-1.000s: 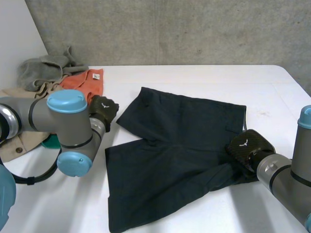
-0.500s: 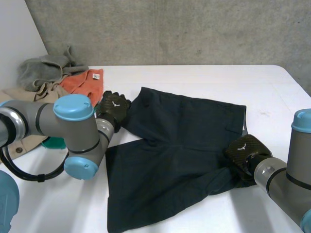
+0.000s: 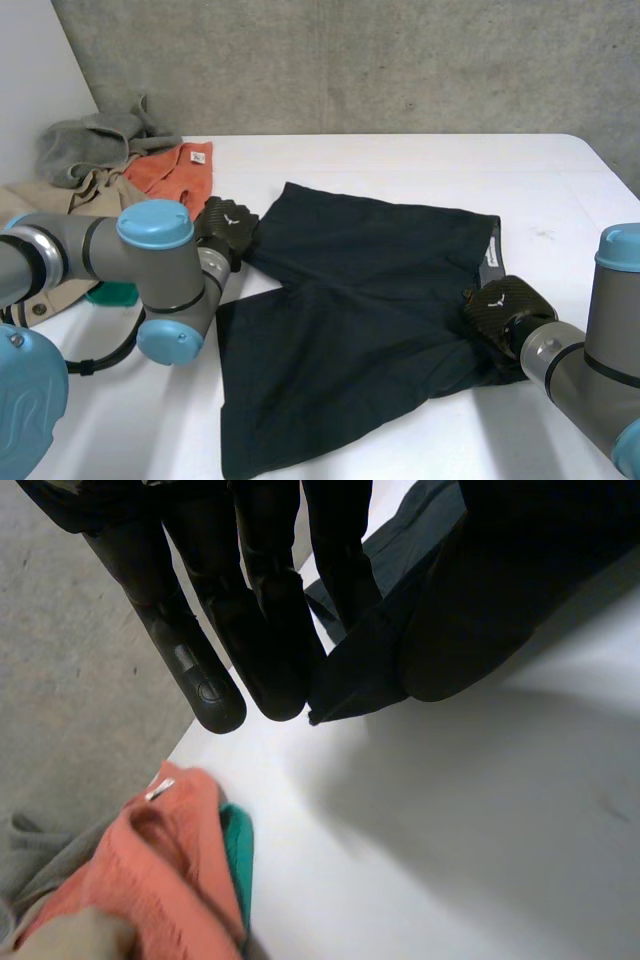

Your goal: Fold the laundry.

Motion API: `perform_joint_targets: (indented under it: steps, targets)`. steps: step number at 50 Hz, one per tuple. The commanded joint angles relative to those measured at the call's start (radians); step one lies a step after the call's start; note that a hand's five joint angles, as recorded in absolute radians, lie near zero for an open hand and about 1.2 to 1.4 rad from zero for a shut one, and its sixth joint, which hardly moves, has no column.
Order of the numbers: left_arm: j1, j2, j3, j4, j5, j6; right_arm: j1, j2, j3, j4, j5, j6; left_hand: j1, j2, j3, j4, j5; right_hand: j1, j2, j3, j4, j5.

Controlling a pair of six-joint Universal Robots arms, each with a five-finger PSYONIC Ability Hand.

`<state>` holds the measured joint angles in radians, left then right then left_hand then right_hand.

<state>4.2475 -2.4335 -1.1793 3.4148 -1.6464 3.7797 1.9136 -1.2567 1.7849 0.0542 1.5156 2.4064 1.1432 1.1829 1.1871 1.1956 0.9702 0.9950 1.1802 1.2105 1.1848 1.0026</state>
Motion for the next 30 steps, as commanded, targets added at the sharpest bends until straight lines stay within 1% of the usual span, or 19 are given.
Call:
perform_joint_targets:
  steps: [1, 2, 3, 4, 5, 8, 11, 15, 16, 18, 20, 23, 24, 27, 30]
  targets:
    - [-0.014, 0.044, -0.042, -0.003, -0.018, -0.003, 0.008, 0.0, -0.005, -0.001, 0.0, 0.014, 0.253, 0.213, 0.209, 0.201, 0.252, 0.401, 0.216, 0.186, 0.211, 0.219]
    - [-0.015, 0.044, -0.042, -0.003, -0.018, -0.005, 0.008, 0.002, -0.007, -0.001, 0.0, 0.017, 0.253, 0.213, 0.209, 0.201, 0.252, 0.401, 0.216, 0.186, 0.211, 0.219]
    - [-0.018, 0.044, -0.043, -0.006, -0.018, -0.003, 0.008, 0.003, -0.007, -0.001, 0.0, 0.022, 0.059, 0.019, 0.015, 0.006, 0.057, 0.401, 0.216, 0.186, 0.211, 0.219]
    - [-0.029, 0.045, -0.043, -0.011, -0.018, -0.001, 0.008, 0.005, -0.009, -0.001, 0.0, 0.029, -0.437, -0.477, -0.481, -0.49, -0.439, 0.401, 0.216, 0.186, 0.211, 0.219]
    - [-0.035, 0.045, -0.045, -0.014, -0.02, -0.001, 0.01, 0.006, -0.009, 0.001, 0.0, 0.033, -0.617, -0.656, -0.661, -0.669, -0.618, 0.401, 0.216, 0.186, 0.211, 0.219]
    - [-0.064, 0.054, -0.048, -0.025, -0.023, -0.008, 0.009, 0.006, -0.019, 0.001, -0.003, 0.059, -0.809, -0.848, -0.852, -0.861, -0.81, 0.401, 0.216, 0.186, 0.211, 0.219]
    - [-0.069, 0.096, -0.069, -0.035, -0.03, -0.012, 0.008, 0.006, -0.03, 0.003, -0.021, 0.088, -0.812, -0.852, -0.856, -0.865, -0.814, 0.401, 0.216, 0.186, 0.211, 0.219]
    - [-0.058, 0.223, -0.166, -0.058, -0.062, -0.02, 0.002, 0.008, -0.053, 0.004, -0.049, 0.134, -0.768, -0.808, -0.812, -0.821, -0.77, 0.401, 0.216, 0.186, 0.211, 0.219]
    - [-0.06, 0.282, -0.215, -0.072, -0.066, -0.032, 0.001, 0.008, -0.058, 0.006, -0.055, 0.146, -0.742, -0.782, -0.786, -0.794, -0.744, 0.401, 0.216, 0.186, 0.211, 0.219]
    - [-0.066, 0.35, -0.276, -0.092, -0.064, -0.064, -0.002, 0.008, -0.07, 0.006, -0.064, 0.175, -0.71, -0.749, -0.754, -0.762, -0.711, 0.401, 0.216, 0.186, 0.211, 0.219]
    - [-0.077, 0.44, -0.366, -0.127, -0.063, -0.127, -0.005, 0.014, -0.09, 0.006, -0.074, 0.223, -0.674, -0.714, -0.718, -0.727, -0.676, 0.401, 0.216, 0.186, 0.211, 0.219]
    - [-0.095, 0.531, -0.46, -0.167, -0.053, -0.205, -0.007, 0.037, -0.117, 0.009, -0.078, 0.292, -0.662, -0.702, -0.706, -0.715, -0.664, 0.401, 0.216, 0.186, 0.211, 0.219]
    - [-0.115, 0.583, -0.517, -0.196, -0.04, -0.254, -0.007, 0.043, -0.127, 0.01, -0.078, 0.309, -0.657, -0.696, -0.701, -0.709, -0.658, 0.401, 0.216, 0.186, 0.211, 0.219]
    - [-0.167, 0.664, -0.609, -0.258, -0.006, -0.337, -0.019, 0.066, -0.153, 0.013, -0.078, 0.373, -0.595, -0.635, -0.639, -0.648, -0.597, 0.401, 0.216, 0.186, 0.211, 0.219]
    - [-0.201, 0.7, -0.661, -0.307, 0.011, -0.394, -0.05, 0.085, -0.166, 0.012, -0.08, 0.419, -0.542, -0.582, -0.586, -0.595, -0.544, 0.401, 0.216, 0.186, 0.211, 0.219]
